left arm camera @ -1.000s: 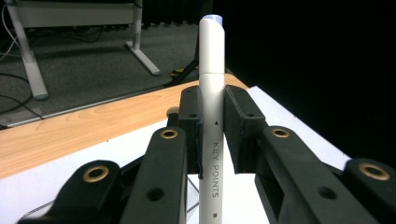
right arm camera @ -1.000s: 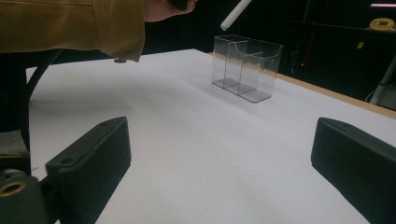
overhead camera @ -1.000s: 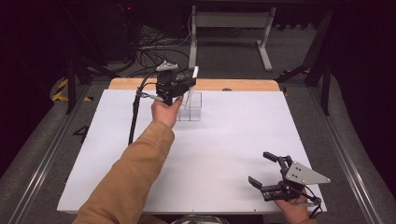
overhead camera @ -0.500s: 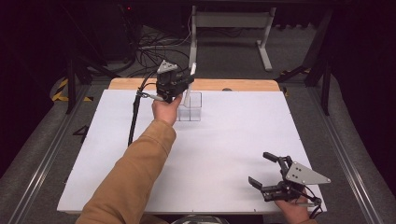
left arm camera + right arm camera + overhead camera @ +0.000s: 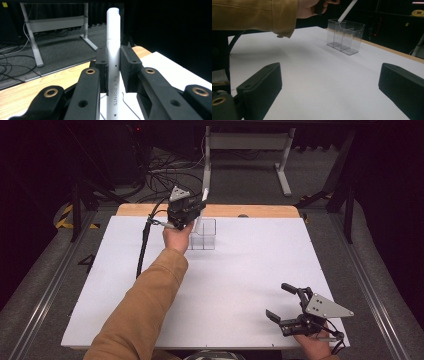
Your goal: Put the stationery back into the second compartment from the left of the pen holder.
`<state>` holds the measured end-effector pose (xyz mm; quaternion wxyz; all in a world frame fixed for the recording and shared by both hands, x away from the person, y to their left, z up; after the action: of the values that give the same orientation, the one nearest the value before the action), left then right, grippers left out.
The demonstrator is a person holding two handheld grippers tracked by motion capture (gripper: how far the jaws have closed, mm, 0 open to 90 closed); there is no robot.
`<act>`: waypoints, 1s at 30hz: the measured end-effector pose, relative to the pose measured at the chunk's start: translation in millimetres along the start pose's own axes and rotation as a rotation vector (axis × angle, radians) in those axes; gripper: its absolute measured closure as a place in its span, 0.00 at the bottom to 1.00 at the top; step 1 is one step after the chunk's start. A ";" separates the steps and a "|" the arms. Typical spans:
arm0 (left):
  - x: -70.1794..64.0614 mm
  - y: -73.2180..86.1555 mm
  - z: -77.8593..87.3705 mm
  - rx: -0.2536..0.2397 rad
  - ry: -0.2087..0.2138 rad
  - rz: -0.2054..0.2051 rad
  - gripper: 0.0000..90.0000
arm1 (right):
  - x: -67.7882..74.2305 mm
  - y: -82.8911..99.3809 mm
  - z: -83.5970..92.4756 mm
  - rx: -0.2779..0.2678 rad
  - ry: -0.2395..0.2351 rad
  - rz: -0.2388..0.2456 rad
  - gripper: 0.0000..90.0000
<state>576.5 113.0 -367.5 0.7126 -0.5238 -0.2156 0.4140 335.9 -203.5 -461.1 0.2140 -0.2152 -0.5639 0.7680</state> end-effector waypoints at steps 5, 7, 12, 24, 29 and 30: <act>3.9 0.0 -3.5 -0.018 -0.007 0.008 0.87 | -0.4 0.4 0.0 0.004 0.000 0.003 0.06; 4.8 1.0 -5.3 -0.017 -0.012 0.007 0.87 | -0.4 0.5 -0.3 0.002 -0.001 -0.001 0.06; 5.8 4.2 -9.2 -0.006 -0.011 0.005 0.86 | -0.7 0.6 0.4 0.003 0.000 -0.001 0.06; 4.9 12.3 -6.2 0.050 -0.008 -0.001 0.85 | -1.1 -1.2 0.0 -0.006 0.000 -0.001 0.06; 5.6 10.1 8.0 0.034 -0.009 -0.005 0.68 | -1.6 -3.1 -4.6 -0.009 -0.011 0.008 0.06; 5.2 9.4 12.5 0.032 -0.006 -0.012 0.66 | -1.8 -3.6 -5.6 -0.010 -0.016 0.009 0.06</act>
<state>566.8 125.4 -372.4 0.7227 -0.5097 -0.2145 0.4146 340.8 -199.2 -459.0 0.2050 -0.2129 -0.5685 0.7678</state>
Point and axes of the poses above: each handheld gripper's, and its own axes: z roughly backward along the jaws, y roughly out of its underside, x roughly to its left, the point moved 5 cm from there along -z, roughly forward along the jaws, and after that the axes turned 6 degrees about x, right-handed, at the moved point
